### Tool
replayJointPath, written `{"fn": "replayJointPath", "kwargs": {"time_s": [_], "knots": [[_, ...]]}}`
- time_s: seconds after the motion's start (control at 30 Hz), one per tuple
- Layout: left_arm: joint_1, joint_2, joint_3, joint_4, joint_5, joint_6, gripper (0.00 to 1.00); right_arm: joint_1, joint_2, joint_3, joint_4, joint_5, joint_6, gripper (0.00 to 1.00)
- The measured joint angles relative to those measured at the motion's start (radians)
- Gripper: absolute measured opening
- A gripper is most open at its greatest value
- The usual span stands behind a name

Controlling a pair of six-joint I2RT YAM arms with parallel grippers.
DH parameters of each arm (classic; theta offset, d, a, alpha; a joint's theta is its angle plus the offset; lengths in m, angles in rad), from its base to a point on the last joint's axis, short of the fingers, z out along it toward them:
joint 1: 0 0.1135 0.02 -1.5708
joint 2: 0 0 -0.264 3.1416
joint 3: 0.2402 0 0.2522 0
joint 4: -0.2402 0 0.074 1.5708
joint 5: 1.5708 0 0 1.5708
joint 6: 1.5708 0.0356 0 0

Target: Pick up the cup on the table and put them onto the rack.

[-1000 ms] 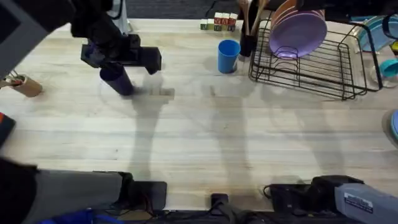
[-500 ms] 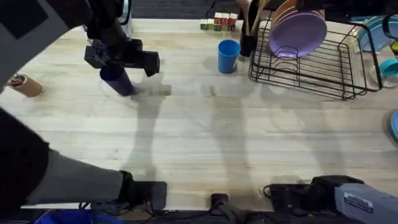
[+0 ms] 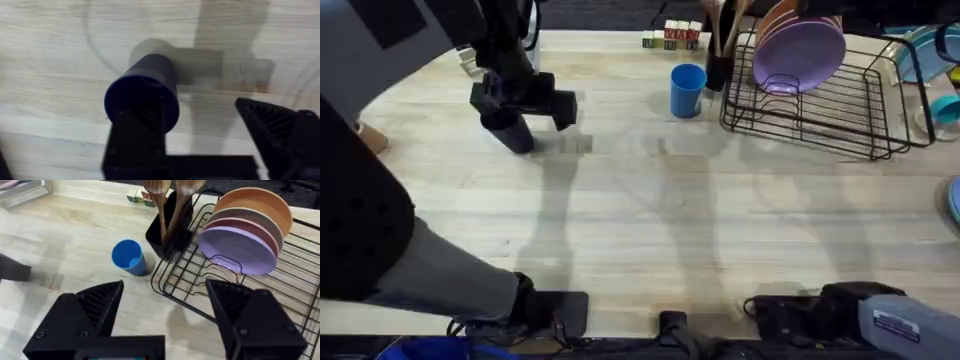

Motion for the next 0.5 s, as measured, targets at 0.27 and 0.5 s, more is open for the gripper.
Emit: {"fn": "replayJointPath", "kwargs": {"time_s": [0.27, 0.5], "knots": [[0.0, 0.0, 0.0, 0.004, -0.003, -0.003, 0.146, 0.0, 0.0, 0.0, 0.0, 0.0, 0.0, 0.993], [0.001, 0.0, 0.003, 0.008, -0.032, -0.002, 0.046, 0.0, 0.0, 0.0, 0.0, 0.0, 0.0, 0.993]]}}
